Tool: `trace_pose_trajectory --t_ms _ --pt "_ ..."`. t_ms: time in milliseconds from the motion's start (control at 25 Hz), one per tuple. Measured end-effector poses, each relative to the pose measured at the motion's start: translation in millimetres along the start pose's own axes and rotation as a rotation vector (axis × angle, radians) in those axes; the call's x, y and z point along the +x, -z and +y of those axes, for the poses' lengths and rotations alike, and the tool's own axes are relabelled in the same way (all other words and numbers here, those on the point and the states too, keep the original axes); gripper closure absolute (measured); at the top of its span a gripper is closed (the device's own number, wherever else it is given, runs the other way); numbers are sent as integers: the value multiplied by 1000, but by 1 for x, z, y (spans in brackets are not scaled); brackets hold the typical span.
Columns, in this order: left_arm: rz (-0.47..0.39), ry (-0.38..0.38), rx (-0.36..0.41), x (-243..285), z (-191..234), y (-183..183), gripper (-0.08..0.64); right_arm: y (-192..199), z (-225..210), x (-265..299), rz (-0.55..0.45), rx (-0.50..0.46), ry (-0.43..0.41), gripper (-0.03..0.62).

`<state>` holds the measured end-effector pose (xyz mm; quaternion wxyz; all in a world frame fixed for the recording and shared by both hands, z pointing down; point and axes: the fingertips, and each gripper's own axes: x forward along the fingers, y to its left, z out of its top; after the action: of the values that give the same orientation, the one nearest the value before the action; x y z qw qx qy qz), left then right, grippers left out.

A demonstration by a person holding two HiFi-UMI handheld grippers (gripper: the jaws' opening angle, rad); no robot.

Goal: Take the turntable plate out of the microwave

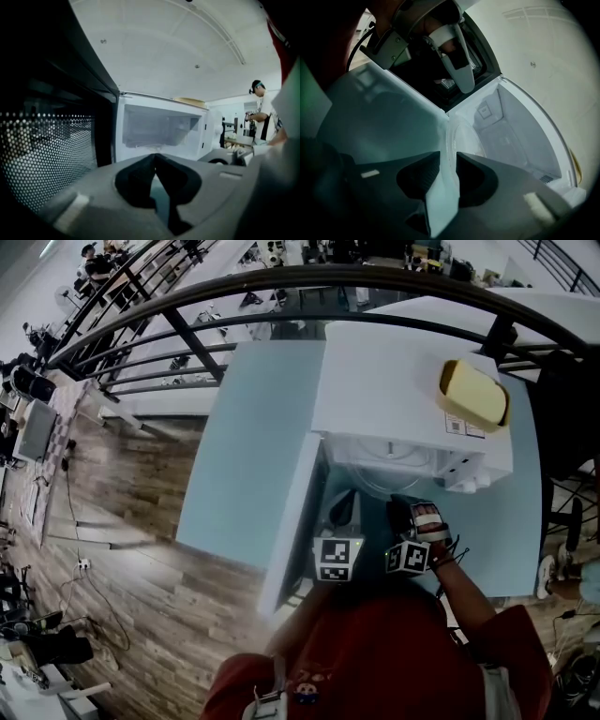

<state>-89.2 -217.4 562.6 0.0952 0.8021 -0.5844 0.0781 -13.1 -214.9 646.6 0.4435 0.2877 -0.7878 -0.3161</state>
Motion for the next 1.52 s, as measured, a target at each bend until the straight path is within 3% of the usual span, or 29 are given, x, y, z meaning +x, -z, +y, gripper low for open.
trace_pose_trajectory --t_ms 160,520,680,960,1080,1320,1520 --pt "5 3 0 0 0 2 561 1 3 0 2 25 -10 423" --pt "10 -12 22 -1 4 1 561 -1 -14 -25 -33 261 -4 405" --pt "10 -19 20 0 5 2 561 2 -29 -35 -60 438 28 405" --pt "9 -29 36 -1 8 1 561 14 -63 -56 -139 853 82 405" --pt "19 -28 50 0 8 4 561 24 -72 -62 -158 976 124 405" --pt "31 -23 87 0 4 8 561 42 -94 -79 -199 1066 266 405" --pt "40 -23 107 1 3 9 561 49 -98 -85 -192 1095 307 407"
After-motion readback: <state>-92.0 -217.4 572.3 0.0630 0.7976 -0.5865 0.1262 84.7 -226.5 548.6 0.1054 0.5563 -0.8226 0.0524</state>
